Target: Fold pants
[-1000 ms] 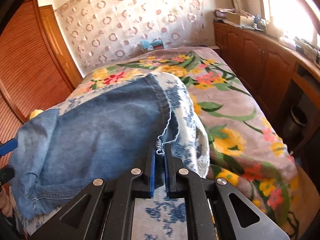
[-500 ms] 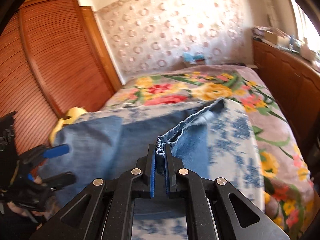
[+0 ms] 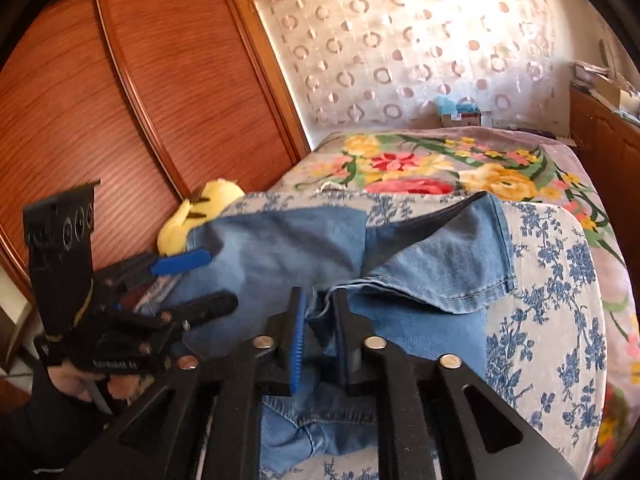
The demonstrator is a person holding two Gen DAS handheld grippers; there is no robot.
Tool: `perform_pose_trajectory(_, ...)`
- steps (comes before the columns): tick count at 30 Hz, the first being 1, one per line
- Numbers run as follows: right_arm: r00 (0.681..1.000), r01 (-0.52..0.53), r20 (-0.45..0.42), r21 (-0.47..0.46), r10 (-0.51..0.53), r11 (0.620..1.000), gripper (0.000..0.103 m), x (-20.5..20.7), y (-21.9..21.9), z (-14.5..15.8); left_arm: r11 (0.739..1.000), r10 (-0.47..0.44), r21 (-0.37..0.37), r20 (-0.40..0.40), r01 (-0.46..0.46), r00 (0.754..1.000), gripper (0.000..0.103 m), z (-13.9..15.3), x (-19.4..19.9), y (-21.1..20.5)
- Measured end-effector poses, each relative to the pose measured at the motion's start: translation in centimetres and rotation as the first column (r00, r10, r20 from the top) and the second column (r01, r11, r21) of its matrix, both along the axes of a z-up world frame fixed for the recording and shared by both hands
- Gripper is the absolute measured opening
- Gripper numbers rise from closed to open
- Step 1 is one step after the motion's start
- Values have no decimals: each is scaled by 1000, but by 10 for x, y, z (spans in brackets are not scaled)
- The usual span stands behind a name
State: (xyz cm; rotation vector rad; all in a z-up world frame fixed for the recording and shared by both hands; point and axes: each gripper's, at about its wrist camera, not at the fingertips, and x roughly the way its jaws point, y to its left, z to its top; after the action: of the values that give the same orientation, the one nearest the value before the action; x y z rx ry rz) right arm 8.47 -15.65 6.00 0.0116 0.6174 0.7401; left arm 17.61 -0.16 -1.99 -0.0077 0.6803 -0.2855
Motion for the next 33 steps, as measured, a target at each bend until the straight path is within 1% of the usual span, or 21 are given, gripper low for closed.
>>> perform_pose_trajectory(1, 1000, -7, 2, -6, 7, 1000, 22, -1, -3, 0, 1000, -1, -1, -3, 1, 1000, 80, -2, 0, 0)
perform_pose_trajectory(3, 1000, 7, 18, -19, -6, 1000, 37, -3, -11, 6, 1000, -6, -1, -6, 6, 1000, 80, -3, 1, -1)
perform_pose_trajectory(4, 999, 21, 31, -28, -20, 999, 39, -4, -15, 10, 1000, -9, -2, -8, 9, 1000, 80, -4, 1, -1)
perform_pose_trajectory(6, 997, 48, 57, -26, -46, 999, 40, -5, -25, 14, 1000, -22, -3, -13, 22, 1000, 80, -6, 2, -6)
perform_pose_trajectory(8, 995, 87, 57, -32, -85, 996, 40, 0, -38, 13, 999, -40, 5, -18, 40, 999, 80, -9, 3, -15)
perform_pose_trajectory(11, 986, 159, 58, -79, -155, 984, 40, 12, -54, 4, 997, -70, 20, -26, 70, 997, 80, -12, 5, -29)
perform_pose_trajectory(16, 971, 238, 48, -144, -233, 961, 40, 45, -73, -18, 992, -112, 45, -41, 114, 993, 80, -19, 8, -47)
perform_pose_trajectory(17, 967, 255, 42, -151, -251, 955, 42, 53, -75, -22, 992, -116, 49, -44, 118, 992, 80, -19, 7, -50)
perform_pose_trajectory(18, 962, 273, 31, -156, -272, 949, 44, 63, -79, -26, 991, -121, 54, -47, 123, 992, 80, -20, 8, -53)
perform_pose_trajectory(20, 954, 299, 12, -156, -301, 941, 45, 81, -83, -32, 989, -132, 62, -52, 135, 990, 80, -22, 8, -57)
perform_pose_trajectory(23, 950, 307, -18, -145, -312, 941, 45, 102, -76, -36, 985, -146, 78, -65, 151, 987, 79, -25, 10, -62)
perform_pose_trajectory(25, 950, 299, -51, -129, -308, 945, 45, 118, -76, -39, 984, -157, 78, -74, 163, 985, 70, -27, 12, -63)
perform_pose_trajectory(28, 945, 305, -85, -123, -316, 944, 46, 139, -73, -45, 981, -171, 73, -99, 179, 980, 66, -30, 16, -67)
perform_pose_trajectory(29, 942, 309, -96, -119, -320, 944, 47, 137, -75, -51, 980, -176, 74, -102, 184, 979, 65, -31, 16, -68)
perform_pose_trajectory(30, 939, 314, -106, -119, -326, 942, 47, 143, -76, -53, 979, -182, 76, -107, 190, 978, 63, -32, 17, -70)
perform_pose_trajectory(31, 937, 318, -114, -120, -331, 941, 47, 148, -76, -55, 977, -185, 81, -115, 195, 976, 58, -34, 17, -72)
perform_pose_trajectory(33, 937, 320, -108, -109, -332, 941, 48, 153, -75, -56, 975, -193, 89, -127, 205, 973, 55, -36, 18, -76)
